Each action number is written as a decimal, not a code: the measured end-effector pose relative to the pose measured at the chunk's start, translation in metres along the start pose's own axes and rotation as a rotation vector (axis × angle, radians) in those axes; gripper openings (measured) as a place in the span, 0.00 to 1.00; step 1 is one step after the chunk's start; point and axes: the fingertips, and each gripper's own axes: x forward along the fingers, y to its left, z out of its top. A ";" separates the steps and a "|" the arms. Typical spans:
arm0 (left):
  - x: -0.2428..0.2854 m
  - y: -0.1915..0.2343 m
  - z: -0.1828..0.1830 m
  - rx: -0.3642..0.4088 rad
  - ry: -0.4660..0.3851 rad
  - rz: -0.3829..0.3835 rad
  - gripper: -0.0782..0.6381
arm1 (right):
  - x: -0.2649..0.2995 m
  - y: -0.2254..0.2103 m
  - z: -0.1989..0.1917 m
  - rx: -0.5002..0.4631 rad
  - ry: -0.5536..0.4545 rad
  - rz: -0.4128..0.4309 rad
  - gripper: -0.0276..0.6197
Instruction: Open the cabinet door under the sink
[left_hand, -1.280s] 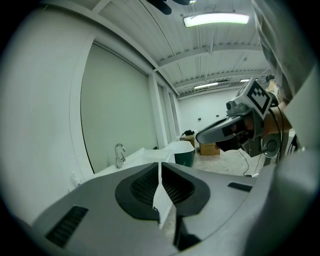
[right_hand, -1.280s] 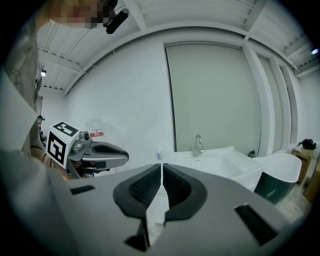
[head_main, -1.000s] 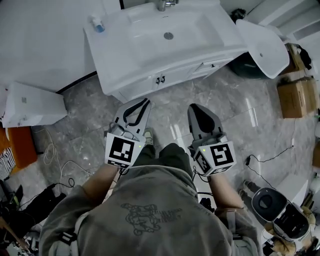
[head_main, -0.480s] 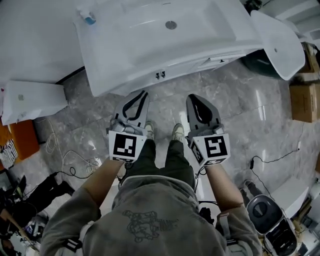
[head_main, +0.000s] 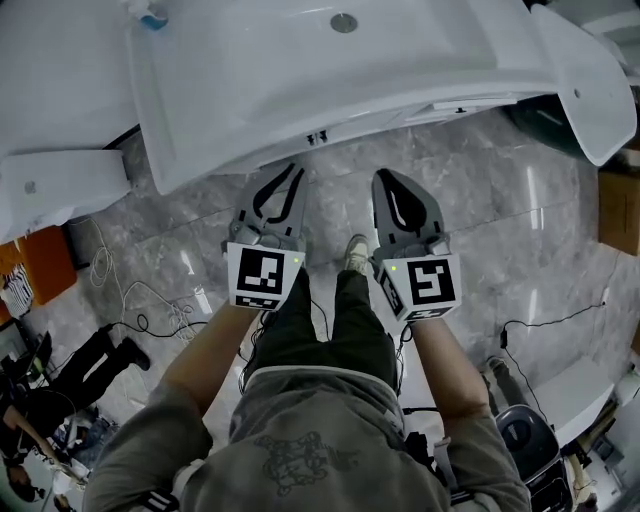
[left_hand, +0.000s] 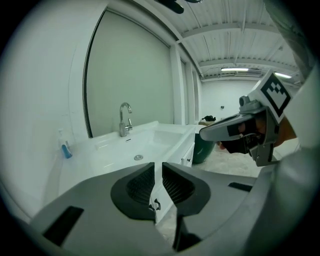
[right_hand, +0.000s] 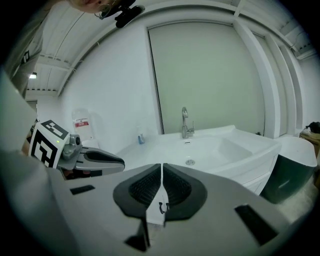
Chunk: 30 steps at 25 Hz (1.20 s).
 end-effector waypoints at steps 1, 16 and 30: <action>0.007 -0.001 -0.005 -0.004 0.009 0.000 0.16 | 0.004 -0.003 -0.006 0.003 0.007 0.003 0.09; 0.086 -0.008 -0.108 -0.090 0.161 -0.024 0.28 | 0.066 -0.031 -0.087 0.022 0.080 0.017 0.09; 0.148 0.008 -0.216 -0.127 0.298 0.066 0.29 | 0.102 -0.047 -0.163 0.055 0.109 0.014 0.09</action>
